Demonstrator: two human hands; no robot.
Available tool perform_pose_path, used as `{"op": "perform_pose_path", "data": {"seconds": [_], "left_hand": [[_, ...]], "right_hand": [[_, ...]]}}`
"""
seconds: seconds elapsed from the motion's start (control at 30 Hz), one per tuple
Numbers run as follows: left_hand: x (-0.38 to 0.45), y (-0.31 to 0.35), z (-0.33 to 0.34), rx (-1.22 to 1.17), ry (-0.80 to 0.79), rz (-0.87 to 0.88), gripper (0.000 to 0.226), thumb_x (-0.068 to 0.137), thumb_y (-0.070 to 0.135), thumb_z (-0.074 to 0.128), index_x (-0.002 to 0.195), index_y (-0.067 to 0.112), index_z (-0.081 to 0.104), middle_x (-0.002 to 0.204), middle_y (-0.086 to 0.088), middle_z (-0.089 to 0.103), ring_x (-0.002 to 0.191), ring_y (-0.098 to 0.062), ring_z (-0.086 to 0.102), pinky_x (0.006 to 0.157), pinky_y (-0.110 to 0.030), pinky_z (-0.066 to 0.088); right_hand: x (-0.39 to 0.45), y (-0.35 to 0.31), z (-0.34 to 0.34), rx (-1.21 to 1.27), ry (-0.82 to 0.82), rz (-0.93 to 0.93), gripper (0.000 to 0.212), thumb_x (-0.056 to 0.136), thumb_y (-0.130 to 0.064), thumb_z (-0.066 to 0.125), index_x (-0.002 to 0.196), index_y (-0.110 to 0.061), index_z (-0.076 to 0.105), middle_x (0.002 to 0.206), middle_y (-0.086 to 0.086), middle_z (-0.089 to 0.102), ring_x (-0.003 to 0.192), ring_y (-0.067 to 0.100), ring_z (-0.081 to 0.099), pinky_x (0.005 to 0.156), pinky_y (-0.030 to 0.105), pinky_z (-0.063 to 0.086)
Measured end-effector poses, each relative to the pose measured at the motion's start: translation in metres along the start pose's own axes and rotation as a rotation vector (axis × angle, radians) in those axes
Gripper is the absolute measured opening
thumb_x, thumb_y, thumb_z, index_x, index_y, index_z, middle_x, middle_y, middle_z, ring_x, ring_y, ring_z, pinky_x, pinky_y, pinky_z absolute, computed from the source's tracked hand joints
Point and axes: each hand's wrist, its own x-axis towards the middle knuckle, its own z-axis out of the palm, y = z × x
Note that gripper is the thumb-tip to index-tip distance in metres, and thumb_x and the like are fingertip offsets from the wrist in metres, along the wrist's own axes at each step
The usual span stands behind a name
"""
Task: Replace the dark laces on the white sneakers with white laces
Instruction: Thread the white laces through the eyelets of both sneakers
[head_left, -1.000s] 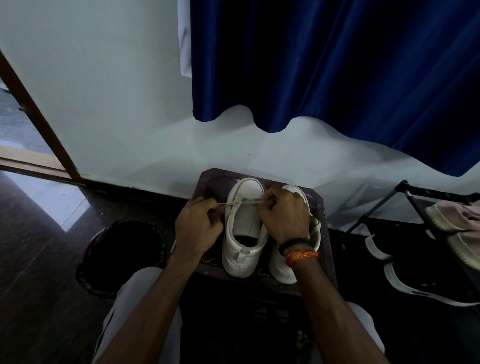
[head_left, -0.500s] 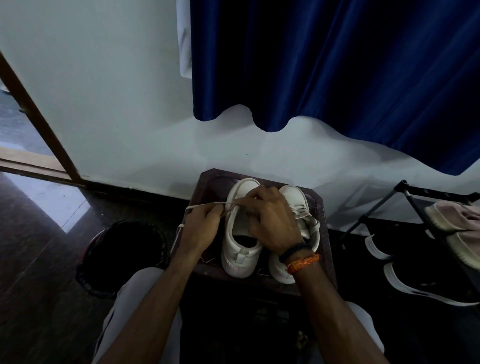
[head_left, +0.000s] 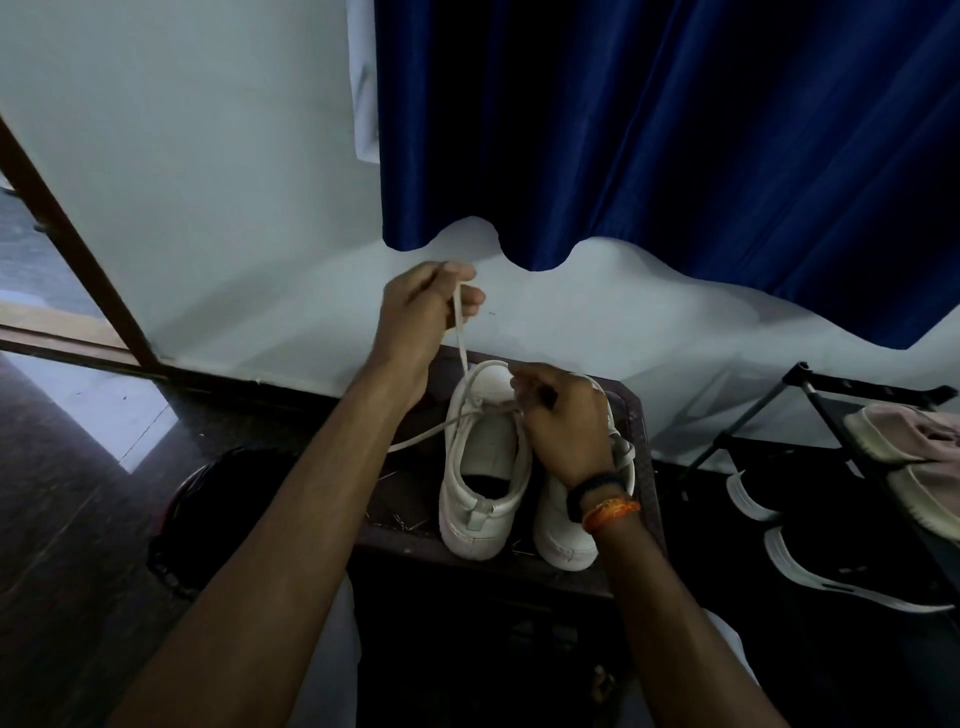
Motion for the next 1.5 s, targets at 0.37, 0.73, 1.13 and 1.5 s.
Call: {"op": "perform_pose_path", "data": {"seconds": [0.37, 0.73, 1.13, 1.5], "left_hand": [[-0.027, 0.005, 0.015, 0.695, -0.746, 0.103, 0.019, 0.097, 0.019, 0.062, 0.084, 0.015, 0.075, 0.061, 0.014, 0.062, 0.058, 0.002, 0.056, 0.063, -0.018, 0.043], [-0.012, 0.007, -0.034, 0.593, -0.203, 0.046, 0.026, 0.076, 0.031, 0.053, 0.063, 0.012, 0.065, 0.072, -0.011, 0.067, 0.072, -0.019, 0.060, 0.084, -0.046, 0.052], [-0.010, -0.002, -0.033, 1.004, -0.138, 0.091, 0.066, 0.081, 0.014, 0.071, 0.142, 0.021, 0.048, 0.144, -0.003, 0.046, 0.133, -0.025, 0.040, 0.107, -0.035, 0.031], [-0.018, -0.016, 0.005, 0.768, -0.466, 0.263, 0.016, 0.099, 0.019, 0.061, 0.096, 0.014, 0.076, 0.076, 0.005, 0.074, 0.071, -0.009, 0.069, 0.068, -0.033, 0.056]], "right_hand": [[0.036, -0.027, -0.046, 1.282, -0.226, 0.586, 0.031, 0.102, -0.030, 0.052, 0.121, -0.006, 0.056, 0.123, 0.015, 0.070, 0.102, 0.024, 0.067, 0.088, 0.036, 0.057], [0.030, 0.016, -0.048, 0.210, 0.289, 0.272, 0.017, 0.081, -0.009, 0.074, 0.094, -0.018, 0.080, 0.084, -0.002, 0.078, 0.082, 0.014, 0.073, 0.081, 0.026, 0.057], [0.026, 0.006, -0.043, -0.467, 0.002, -0.133, 0.018, 0.093, -0.023, 0.062, 0.099, -0.029, 0.078, 0.092, -0.002, 0.077, 0.088, 0.026, 0.069, 0.076, 0.035, 0.055], [0.028, -0.010, -0.032, -0.427, -0.044, -0.205, 0.021, 0.094, -0.033, 0.066, 0.086, -0.016, 0.075, 0.089, 0.002, 0.070, 0.074, 0.022, 0.062, 0.067, 0.034, 0.048]]}}
